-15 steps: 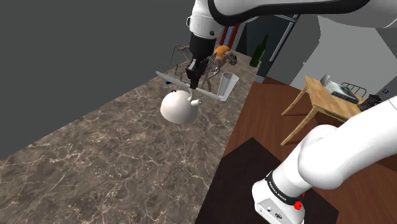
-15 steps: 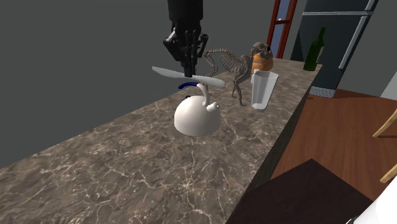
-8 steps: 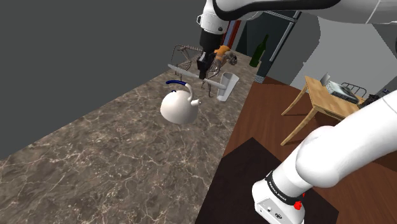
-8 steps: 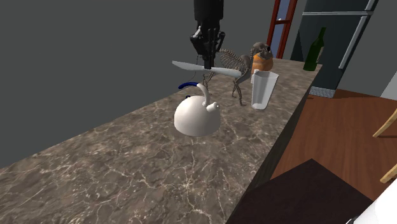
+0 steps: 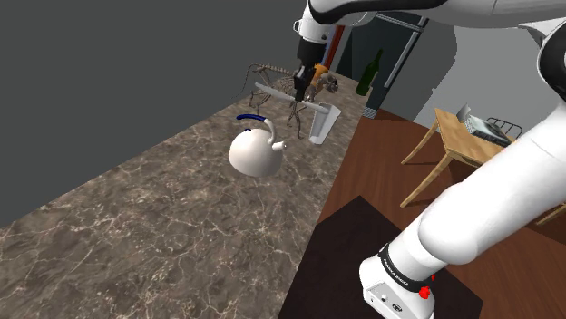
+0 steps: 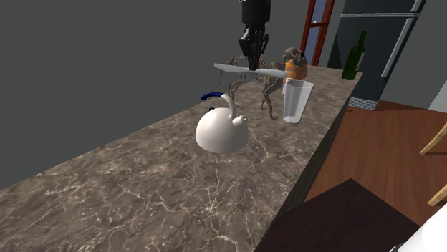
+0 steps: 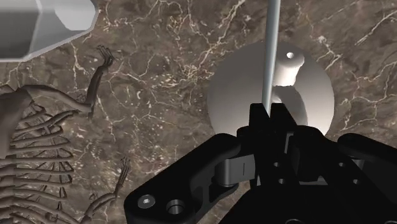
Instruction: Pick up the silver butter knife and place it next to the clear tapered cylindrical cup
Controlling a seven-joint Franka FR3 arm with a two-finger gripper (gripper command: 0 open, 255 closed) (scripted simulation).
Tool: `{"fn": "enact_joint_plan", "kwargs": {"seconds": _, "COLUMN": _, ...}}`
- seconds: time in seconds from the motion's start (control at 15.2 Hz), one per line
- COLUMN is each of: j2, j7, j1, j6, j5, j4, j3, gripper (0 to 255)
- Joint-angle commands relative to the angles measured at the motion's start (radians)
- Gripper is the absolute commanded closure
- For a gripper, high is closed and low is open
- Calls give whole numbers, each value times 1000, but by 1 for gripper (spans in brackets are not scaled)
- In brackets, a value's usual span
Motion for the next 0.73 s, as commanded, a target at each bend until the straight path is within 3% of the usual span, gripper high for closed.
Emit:
{"fn": "enact_joint_plan", "kwargs": {"seconds": 0.0, "j2": 40, "j7": -42, "j1": -20, "j6": -6, "j5": -6, "j4": 47, "j3": -23, "gripper": 255}}
{"fn": "enact_joint_plan", "kwargs": {"seconds": 0.59, "j2": 249, "j7": -215, "j1": -109, "j6": -52, "j5": -9, "j4": 306, "j3": -108, "gripper": 255}}
{"fn": "enact_joint_plan", "kwargs": {"seconds": 0.66, "j2": 250, "j7": -215, "j1": -109, "j6": -39, "j5": -9, "j4": 293, "j3": -108, "gripper": 255}}
